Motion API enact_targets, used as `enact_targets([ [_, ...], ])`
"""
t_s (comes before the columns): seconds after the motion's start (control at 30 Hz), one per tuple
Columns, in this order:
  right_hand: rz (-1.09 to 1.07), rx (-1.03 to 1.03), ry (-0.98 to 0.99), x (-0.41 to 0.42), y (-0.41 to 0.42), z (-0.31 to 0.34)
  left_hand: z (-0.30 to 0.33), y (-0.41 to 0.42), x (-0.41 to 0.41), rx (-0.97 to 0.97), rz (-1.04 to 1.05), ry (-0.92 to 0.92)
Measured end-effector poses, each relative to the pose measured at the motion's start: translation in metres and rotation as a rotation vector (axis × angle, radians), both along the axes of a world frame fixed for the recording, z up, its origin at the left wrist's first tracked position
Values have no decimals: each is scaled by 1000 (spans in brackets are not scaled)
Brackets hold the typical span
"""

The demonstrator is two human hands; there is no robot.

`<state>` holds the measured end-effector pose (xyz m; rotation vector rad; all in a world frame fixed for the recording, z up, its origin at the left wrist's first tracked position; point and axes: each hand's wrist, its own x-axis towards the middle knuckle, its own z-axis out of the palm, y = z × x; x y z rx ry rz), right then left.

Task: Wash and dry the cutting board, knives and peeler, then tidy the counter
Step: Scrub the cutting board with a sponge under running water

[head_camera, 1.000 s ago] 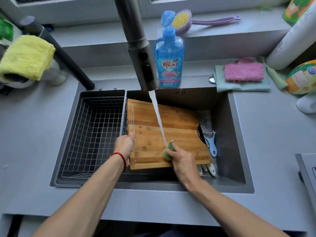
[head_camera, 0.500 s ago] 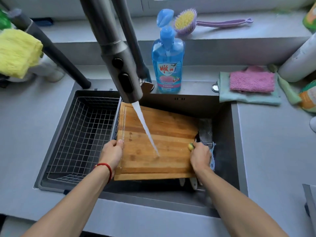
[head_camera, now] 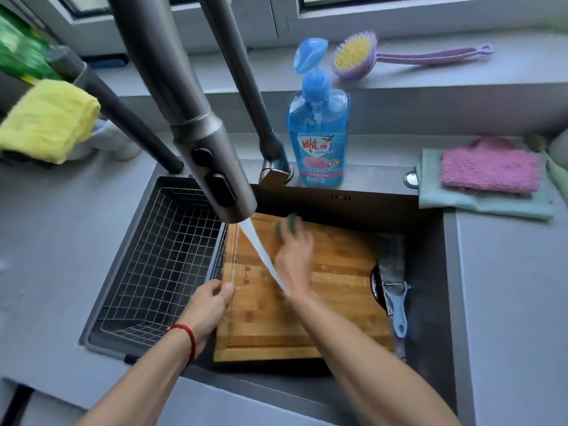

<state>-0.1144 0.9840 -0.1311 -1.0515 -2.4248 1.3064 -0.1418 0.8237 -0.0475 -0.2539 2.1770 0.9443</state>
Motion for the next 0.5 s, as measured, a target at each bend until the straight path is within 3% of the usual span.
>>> enact_targets([
  [0.07,250,41,150,-2,-25,16,-2,-3,9,5,27,-17],
  [0.13,344,155,221,4,-5,5,-4,-6,17,-3,28,-20],
  [0.2,226,159,-10,25,34,-17,-4,-8,20,-7,27,-17],
  [0.27,-80,37,-270,47,72,-33,-3,-9,20,9,27,-43],
  [0.33,-260,-26,-384,46,78,-31,-1,-9,19,16,18,-76],
  [0.4,-192,-16,-323,24,53,-14,0,-9,18,19,5,-97],
  [0.5,103,-54,-60,-6,-16,11,-1,-12,18,24,-15,-76],
])
